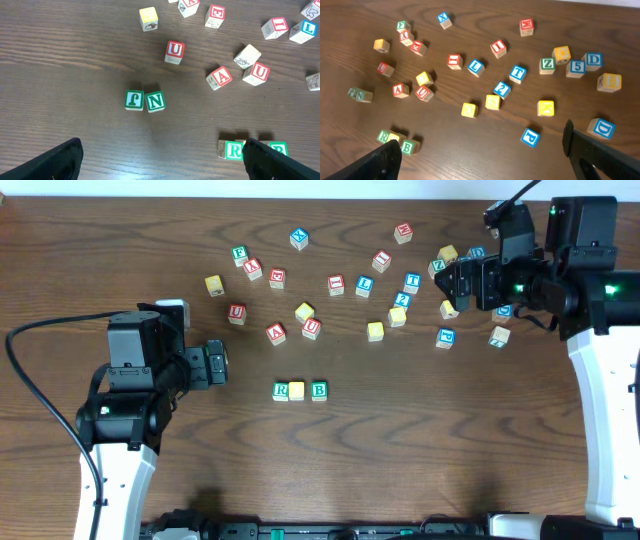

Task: Spell out ROBOT
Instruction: 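Move the right gripper over the yellow O block in the cluster, then lower the right gripper and close it on the yellow O block, then carry the yellow O block to the right of the B block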

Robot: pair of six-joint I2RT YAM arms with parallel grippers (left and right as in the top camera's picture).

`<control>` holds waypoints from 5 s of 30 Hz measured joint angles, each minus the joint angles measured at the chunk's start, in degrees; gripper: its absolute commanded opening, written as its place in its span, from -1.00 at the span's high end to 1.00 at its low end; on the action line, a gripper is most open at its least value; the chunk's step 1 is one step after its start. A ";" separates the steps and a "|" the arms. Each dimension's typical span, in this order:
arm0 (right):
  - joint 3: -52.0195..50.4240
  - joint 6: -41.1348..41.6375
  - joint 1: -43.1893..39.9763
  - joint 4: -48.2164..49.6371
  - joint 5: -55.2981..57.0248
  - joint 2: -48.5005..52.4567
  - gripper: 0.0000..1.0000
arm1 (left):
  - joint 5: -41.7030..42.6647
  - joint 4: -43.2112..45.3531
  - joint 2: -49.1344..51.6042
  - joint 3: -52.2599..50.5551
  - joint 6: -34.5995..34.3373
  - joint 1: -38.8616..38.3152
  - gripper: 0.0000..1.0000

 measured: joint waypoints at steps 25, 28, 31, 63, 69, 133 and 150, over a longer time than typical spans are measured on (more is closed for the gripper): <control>0.85 20.26 20.04 1.42 16.98 28.85 -0.46 | 0.00 0.00 0.00 0.00 0.00 0.00 -1.00; 0.85 23.41 20.31 1.79 17.42 30.64 -0.46 | 0.02 0.00 0.00 0.00 0.00 0.00 -1.00; 0.85 25.79 21.05 2.23 18.64 31.87 -0.45 | 0.00 -0.02 0.00 0.00 0.00 0.00 -1.00; -3.56 30.91 23.15 10.12 27.06 35.19 -0.33 | 0.00 0.00 0.00 0.00 0.00 0.00 -1.00; -7.43 30.93 23.15 13.92 27.08 35.19 -0.29 | 0.00 0.00 0.00 0.00 0.00 0.00 -1.00; -20.46 43.32 46.80 5.11 39.95 18.27 0.98 | 0.00 0.00 0.00 0.00 0.00 0.00 -1.00; -26.05 56.78 48.89 14.14 33.86 18.27 0.97 | 0.00 0.00 0.00 0.00 0.00 0.00 -1.00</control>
